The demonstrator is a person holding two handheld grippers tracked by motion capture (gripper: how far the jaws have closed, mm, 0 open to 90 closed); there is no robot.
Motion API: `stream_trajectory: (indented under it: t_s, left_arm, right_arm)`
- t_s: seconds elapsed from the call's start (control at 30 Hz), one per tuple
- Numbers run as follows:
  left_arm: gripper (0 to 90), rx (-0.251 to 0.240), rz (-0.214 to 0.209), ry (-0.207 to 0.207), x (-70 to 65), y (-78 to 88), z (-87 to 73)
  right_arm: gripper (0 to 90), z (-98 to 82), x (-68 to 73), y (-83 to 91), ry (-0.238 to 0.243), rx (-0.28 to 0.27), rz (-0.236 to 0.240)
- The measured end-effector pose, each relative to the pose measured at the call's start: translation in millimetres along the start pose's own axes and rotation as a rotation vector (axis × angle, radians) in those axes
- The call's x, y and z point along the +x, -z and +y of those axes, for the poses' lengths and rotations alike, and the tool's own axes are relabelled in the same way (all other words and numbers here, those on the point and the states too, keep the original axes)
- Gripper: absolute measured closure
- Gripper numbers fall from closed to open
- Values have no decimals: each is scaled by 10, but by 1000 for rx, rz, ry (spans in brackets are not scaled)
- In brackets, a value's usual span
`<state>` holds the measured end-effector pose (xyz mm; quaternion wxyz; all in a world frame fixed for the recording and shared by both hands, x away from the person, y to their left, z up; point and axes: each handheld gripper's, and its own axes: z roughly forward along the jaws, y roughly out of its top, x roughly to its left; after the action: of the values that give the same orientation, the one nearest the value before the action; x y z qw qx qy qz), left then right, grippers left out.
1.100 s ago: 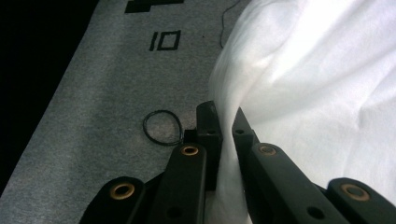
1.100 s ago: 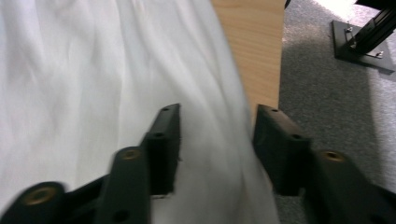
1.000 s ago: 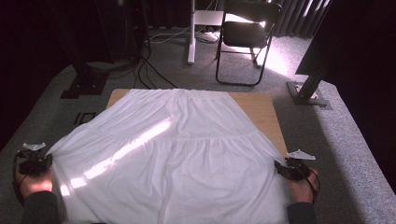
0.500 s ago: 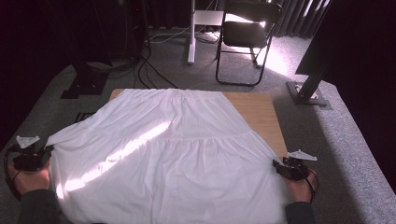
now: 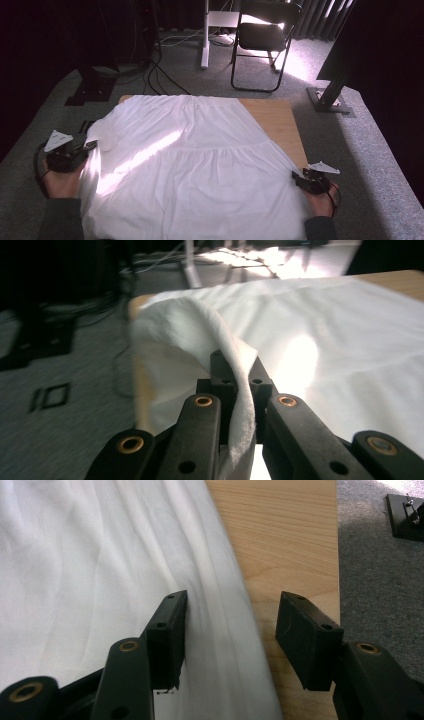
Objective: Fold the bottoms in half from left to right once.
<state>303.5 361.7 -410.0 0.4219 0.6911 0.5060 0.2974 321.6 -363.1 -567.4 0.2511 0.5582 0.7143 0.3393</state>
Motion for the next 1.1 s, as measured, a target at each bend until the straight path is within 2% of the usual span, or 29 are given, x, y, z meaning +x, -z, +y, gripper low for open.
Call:
stream_trajectory:
  t_s: [0.17,0.23,0.27,0.3,0.37,0.4,0.47,0.57,0.63,0.67,0.7,0.77,0.8,0.87,0.9,0.93,1.0,1.07,1.1]
  left_arm:
    - [880,-56,-146,-48,-427,-126,260]
    - [881,-75,-193,-91,-649,-180,417]
    - [881,-75,-193,-91,-649,-180,417]
    - [881,-91,-239,-143,-894,-247,585]
    - [881,-108,-298,-187,-1153,-335,737]
    - [881,-114,-324,-199,-1253,-374,787]
    - [883,-128,-431,-206,-1552,-515,904]
    - [885,-128,-567,-221,-1993,-712,999]
    - [886,-121,-628,-257,-2289,-801,1038]
    - [886,-121,-628,-257,-2289,-801,1038]
    - [886,-123,-738,-305,-2700,-865,1074]
    - [886,-112,-823,-326,-3000,-929,1070]
    - [886,-84,-851,-352,-3153,-981,1045]
    - [885,-10,-882,-413,-3451,-1129,936]
    - [884,-10,-882,-413,-3451,-1129,936]
    - [884,79,-890,-446,-3699,-1343,737]
    - [738,131,-895,-430,-3754,-1497,596]
    - [643,141,-853,-436,-3706,-1559,522]
    - [625,135,-836,-425,-3645,-1559,514]
  right_arm:
    - [459,-9,4,3,-1,-4,-3]
    - [459,-12,6,4,-2,-5,-3]
    - [459,-12,6,4,-2,-5,-3]
    - [459,-12,6,4,-2,-5,-3]
    - [459,-12,5,4,-2,-6,-3]
    - [459,-12,5,3,-1,-7,-3]
    - [458,-13,5,4,-2,-7,-3]
    - [459,-13,5,4,-2,-7,-3]
    - [458,-13,5,4,-2,-7,-3]
    - [458,-13,5,4,-2,-7,-3]
    - [459,-14,5,4,-2,-7,-3]
    - [458,-14,6,4,-2,-7,-3]
    - [459,-14,5,4,-2,-7,-3]
    - [459,-14,5,5,-2,-7,-3]
    - [459,-14,5,5,-2,-7,-3]
    - [459,-14,5,5,-2,-7,-3]
    - [457,-11,6,4,-3,-5,-4]
    - [448,4,14,5,-7,6,-10]
    - [440,18,18,8,-10,18,-17]
